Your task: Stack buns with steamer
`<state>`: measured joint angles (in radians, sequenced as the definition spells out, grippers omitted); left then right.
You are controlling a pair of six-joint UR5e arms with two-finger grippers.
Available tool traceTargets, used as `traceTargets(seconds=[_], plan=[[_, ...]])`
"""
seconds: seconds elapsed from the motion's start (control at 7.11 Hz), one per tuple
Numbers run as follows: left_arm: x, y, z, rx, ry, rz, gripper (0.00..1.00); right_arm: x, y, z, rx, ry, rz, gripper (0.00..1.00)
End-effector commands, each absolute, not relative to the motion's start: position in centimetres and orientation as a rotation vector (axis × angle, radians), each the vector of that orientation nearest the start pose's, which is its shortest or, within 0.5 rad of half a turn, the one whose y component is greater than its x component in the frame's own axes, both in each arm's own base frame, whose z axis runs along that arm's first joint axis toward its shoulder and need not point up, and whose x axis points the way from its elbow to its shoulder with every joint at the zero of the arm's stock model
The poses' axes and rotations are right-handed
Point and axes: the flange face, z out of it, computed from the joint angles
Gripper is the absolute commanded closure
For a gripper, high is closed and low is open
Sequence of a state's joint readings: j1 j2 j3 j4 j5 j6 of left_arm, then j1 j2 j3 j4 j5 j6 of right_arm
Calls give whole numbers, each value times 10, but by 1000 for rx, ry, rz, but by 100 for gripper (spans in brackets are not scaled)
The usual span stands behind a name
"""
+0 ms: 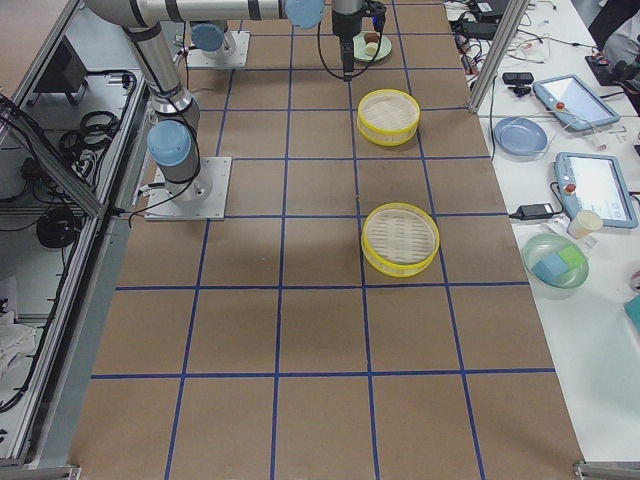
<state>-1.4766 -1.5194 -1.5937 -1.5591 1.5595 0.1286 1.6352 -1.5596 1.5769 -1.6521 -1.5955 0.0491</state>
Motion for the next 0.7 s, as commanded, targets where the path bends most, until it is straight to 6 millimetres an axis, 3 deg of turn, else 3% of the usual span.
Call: traceTargets(seconds=[0.0,0.56], plan=[[-89,-483,503,56,3144,-64,0,163,-493,487,-23,3161,-99,0],[-90,-471,512,34,3157,-51,0,163,-494,486,-33,3163,-97,0]])
